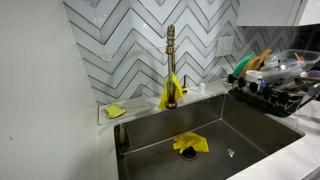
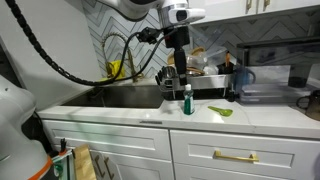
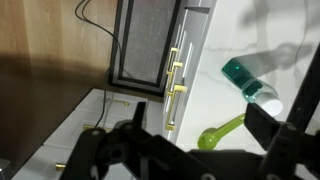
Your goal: Put the bottle with green contents inside the metal cup in the drying rack, remove the metal cup from the drying rack and put it on the countertop
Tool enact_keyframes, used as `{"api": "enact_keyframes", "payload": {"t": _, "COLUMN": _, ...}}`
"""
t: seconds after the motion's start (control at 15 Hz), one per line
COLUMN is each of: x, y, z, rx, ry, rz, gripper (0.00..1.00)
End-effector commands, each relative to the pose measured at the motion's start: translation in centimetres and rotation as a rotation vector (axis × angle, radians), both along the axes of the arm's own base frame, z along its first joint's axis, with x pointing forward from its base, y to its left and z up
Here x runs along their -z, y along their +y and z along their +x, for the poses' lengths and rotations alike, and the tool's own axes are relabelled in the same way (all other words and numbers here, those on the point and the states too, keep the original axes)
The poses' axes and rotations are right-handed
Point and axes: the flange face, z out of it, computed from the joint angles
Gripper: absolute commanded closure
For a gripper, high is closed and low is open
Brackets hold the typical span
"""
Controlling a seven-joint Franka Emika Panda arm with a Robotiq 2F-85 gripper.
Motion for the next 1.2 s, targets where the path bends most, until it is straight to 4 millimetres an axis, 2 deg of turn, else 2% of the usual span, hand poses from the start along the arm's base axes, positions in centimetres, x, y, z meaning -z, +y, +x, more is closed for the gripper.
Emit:
{"api": "enact_keyframes", "payload": {"t": 0.0, "x": 0.3, "y": 0.4, "z": 1.8, "rx": 0.168, "ry": 0.010, "rz": 0.100, "gripper": 0.00}}
{"api": "enact_keyframes", "payload": {"t": 0.4, "x": 1.3, "y": 1.6, "z": 3.5, "rx": 0.274, "ry": -0.078, "rz": 0.222, "gripper": 0.00}}
{"api": "enact_keyframes", "payload": {"t": 0.53, "x": 1.9, "y": 1.9, "z": 3.9, "rx": 0.286, "ry": -0.089, "rz": 0.239, "gripper": 0.08}}
{"api": "enact_keyframes", "payload": {"t": 0.8, "x": 3.1, "y": 2.5, "z": 4.8, "rx": 0.286, "ry": -0.098, "rz": 0.251, "gripper": 0.15}}
{"api": "enact_keyframes", "payload": {"t": 0.87, "x": 3.5, "y": 2.6, "z": 5.1, "rx": 0.284, "ry": -0.095, "rz": 0.244, "gripper": 0.21}}
{"api": "enact_keyframes", "payload": {"t": 0.93, "x": 3.8, "y": 2.7, "z": 5.2, "rx": 0.283, "ry": -0.094, "rz": 0.239, "gripper": 0.21}}
{"api": "enact_keyframes", "payload": {"t": 1.07, "x": 4.3, "y": 2.7, "z": 5.5, "rx": 0.287, "ry": -0.095, "rz": 0.235, "gripper": 0.27}}
{"api": "enact_keyframes", "payload": {"t": 1.13, "x": 4.5, "y": 2.7, "z": 5.7, "rx": 0.287, "ry": -0.097, "rz": 0.233, "gripper": 0.27}}
